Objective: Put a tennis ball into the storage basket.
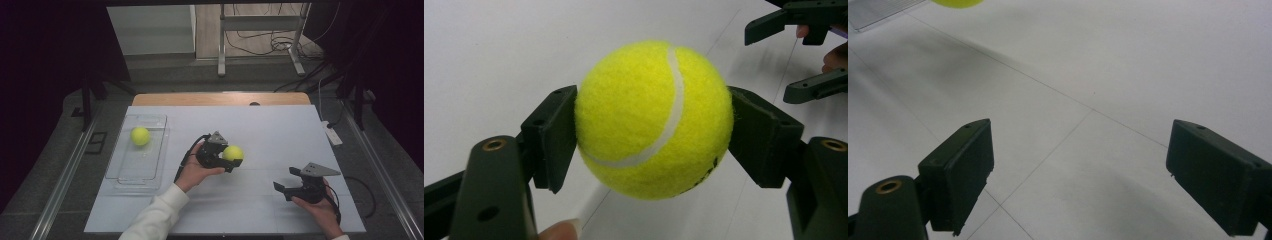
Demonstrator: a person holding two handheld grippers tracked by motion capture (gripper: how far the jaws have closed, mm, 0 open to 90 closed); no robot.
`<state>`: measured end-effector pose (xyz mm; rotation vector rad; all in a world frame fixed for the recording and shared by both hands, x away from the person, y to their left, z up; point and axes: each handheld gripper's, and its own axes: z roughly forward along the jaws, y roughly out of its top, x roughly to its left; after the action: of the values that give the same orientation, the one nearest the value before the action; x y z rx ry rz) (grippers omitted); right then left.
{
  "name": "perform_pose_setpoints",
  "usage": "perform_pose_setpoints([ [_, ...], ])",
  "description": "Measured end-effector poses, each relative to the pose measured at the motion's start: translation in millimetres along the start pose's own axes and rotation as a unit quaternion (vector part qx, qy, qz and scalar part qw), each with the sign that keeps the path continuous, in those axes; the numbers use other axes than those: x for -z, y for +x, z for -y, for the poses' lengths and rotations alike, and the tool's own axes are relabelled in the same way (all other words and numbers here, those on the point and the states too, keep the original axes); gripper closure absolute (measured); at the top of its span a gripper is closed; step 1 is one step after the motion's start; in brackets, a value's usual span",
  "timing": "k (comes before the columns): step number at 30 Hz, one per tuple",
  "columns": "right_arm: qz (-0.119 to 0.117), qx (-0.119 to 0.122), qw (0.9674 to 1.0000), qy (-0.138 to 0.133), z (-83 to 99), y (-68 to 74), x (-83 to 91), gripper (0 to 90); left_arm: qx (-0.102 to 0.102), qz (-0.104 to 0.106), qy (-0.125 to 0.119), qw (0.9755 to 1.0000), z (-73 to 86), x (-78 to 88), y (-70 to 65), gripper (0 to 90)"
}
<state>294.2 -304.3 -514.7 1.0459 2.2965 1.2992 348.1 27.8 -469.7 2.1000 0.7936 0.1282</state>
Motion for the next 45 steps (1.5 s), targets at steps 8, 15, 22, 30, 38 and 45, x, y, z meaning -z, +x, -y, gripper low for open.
perform_pose_setpoints([
  [8,0.0,0.0,1.0,-0.001,0.0,0.1,0.3,12.5,0.001,-0.002,-0.003,1.0,3.5,4.3,1.5,26.9],
  [15,0.001,0.0,1.0,-0.001,0.0,0.1,0.2,12.5,0.006,-0.008,-0.006,0.9999,9.5,10.8,4.1,26.9],
  [22,0.002,-0.001,1.0,0.0,0.1,0.4,0.5,12.5,0.007,-0.014,-0.01,0.9998,15.2,20.0,5.6,27.0],
  [30,0.002,0.0,1.0,-0.002,-0.1,1.1,0.9,12.5,0.01,-0.023,-0.017,0.9996,19.9,31.9,7.0,26.9],
  [38,0.003,0.0,1.0,-0.001,0.0,1.1,0.9,12.5,0.011,-0.027,-0.021,0.9994,24.0,39.6,8.0,27.0],
  [45,0.004,0.001,1.0,-0.001,0.0,1.0,1.2,12.5,0.013,-0.039,-0.022,0.9989,30.1,47.6,11.2,26.9],
])
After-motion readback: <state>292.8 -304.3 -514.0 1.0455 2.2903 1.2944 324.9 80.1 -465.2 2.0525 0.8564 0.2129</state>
